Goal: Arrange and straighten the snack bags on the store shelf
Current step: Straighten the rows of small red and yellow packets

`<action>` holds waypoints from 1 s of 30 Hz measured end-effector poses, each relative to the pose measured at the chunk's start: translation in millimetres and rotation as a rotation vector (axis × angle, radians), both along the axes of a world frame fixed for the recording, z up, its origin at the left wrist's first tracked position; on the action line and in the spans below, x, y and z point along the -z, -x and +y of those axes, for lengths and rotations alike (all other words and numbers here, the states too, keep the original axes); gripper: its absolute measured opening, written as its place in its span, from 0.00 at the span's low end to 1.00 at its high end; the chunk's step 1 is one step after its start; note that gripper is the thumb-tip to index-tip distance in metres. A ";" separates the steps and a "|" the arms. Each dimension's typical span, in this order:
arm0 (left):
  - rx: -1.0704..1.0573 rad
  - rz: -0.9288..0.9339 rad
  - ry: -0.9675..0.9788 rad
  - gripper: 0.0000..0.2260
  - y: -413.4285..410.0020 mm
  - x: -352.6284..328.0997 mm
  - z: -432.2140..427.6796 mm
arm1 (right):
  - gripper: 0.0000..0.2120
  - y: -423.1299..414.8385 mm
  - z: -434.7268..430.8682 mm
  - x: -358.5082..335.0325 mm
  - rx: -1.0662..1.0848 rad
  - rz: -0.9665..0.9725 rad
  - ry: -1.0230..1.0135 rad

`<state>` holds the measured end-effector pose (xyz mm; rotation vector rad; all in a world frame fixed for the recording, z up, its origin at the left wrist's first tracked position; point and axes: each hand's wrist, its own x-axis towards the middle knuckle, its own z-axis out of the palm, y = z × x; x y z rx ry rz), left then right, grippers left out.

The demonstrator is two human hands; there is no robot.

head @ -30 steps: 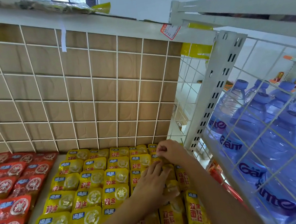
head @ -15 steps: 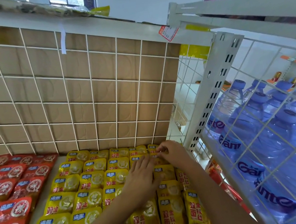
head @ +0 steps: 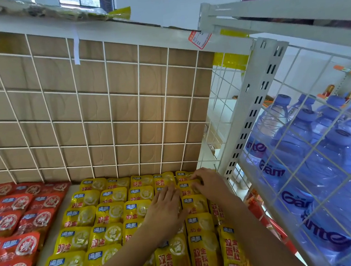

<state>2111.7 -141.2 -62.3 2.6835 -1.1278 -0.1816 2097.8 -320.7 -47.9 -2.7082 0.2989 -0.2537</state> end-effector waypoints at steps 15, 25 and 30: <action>-0.082 -0.029 -0.110 0.30 -27.2 -10.3 -10.3 | 0.11 1.8 2.2 5.6 -0.016 -0.003 0.013; -0.120 -0.023 -0.097 0.29 -22.1 -10.6 -12.0 | 0.14 -1.0 3.8 9.2 -0.065 0.053 0.100; -0.115 -0.014 -0.063 0.29 -22.7 -11.4 -8.8 | 0.14 -0.5 4.7 6.5 -0.075 0.077 0.090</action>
